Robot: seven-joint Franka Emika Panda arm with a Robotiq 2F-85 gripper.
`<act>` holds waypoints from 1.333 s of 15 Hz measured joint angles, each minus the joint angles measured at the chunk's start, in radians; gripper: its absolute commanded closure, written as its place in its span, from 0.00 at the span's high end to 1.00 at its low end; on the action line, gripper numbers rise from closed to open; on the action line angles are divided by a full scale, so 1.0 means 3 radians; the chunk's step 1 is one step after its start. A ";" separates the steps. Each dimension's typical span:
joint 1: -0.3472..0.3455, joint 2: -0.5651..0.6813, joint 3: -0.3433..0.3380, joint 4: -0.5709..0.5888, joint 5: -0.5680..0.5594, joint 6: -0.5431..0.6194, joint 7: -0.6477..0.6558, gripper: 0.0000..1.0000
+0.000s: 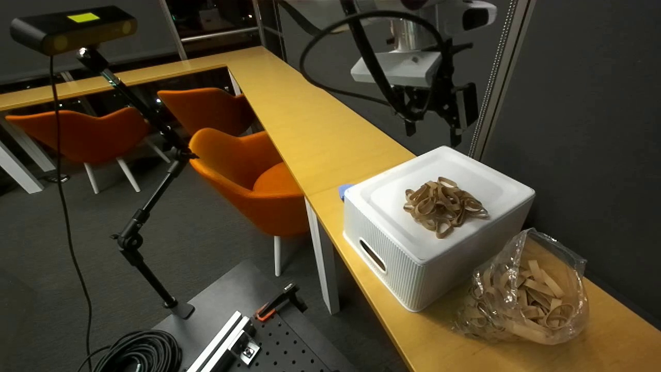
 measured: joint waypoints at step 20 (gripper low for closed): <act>0.0092 0.1089 -0.0227 0.0508 0.0472 0.0232 -0.0578 1.00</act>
